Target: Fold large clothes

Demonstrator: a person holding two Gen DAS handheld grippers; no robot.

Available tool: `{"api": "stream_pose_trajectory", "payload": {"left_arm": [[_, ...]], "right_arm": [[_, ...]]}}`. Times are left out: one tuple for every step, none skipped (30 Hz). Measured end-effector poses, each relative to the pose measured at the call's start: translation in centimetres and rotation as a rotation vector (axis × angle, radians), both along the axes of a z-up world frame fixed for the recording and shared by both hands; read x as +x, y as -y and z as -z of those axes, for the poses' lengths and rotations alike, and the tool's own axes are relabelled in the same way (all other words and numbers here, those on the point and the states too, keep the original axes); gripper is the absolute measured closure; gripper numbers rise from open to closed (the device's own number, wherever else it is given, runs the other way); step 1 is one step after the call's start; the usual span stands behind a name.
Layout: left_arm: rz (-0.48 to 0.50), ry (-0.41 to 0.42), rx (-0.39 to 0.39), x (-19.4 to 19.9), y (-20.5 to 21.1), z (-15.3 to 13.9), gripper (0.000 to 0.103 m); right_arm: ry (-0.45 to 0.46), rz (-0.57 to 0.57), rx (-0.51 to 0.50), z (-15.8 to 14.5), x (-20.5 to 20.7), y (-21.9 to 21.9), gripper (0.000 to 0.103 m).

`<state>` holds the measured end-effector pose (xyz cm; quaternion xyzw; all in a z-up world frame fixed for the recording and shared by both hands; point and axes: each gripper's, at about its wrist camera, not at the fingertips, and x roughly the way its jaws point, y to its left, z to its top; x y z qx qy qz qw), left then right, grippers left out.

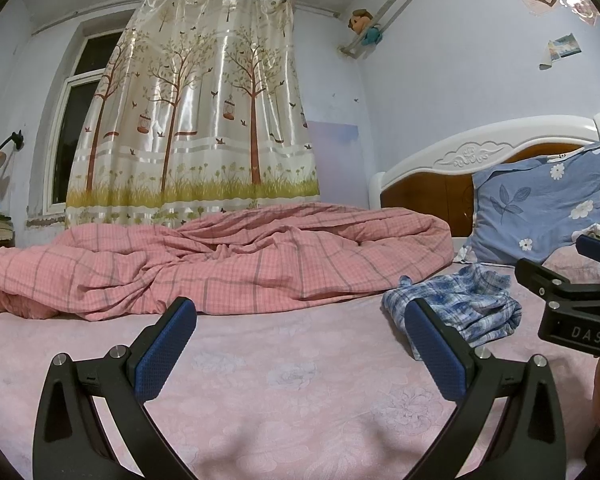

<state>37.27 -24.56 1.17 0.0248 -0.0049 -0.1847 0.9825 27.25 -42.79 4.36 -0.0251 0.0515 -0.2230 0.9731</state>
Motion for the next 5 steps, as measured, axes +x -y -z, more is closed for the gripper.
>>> {"api": "stream_pose_trajectory", "payload": {"left_arm": [[0.000,0.001,0.000,0.02,-0.01,-0.02,0.000],[0.000,0.001,0.000,0.01,0.00,-0.02,0.000],[0.000,0.001,0.001,0.03,0.01,-0.03,0.000],[0.000,0.000,0.002,0.02,0.04,-0.01,0.000],[0.000,0.000,0.002,0.04,0.06,-0.03,0.000]], "right_arm": [[-0.001,0.000,0.001,-0.04,-0.03,0.09,0.000],[0.000,0.000,0.000,0.00,0.01,0.03,0.000],[0.000,0.000,-0.001,0.00,0.02,0.05,0.000],[0.000,0.000,0.000,-0.04,-0.03,0.15,0.000],[0.000,-0.002,0.000,0.00,0.06,0.12,0.000]]}}
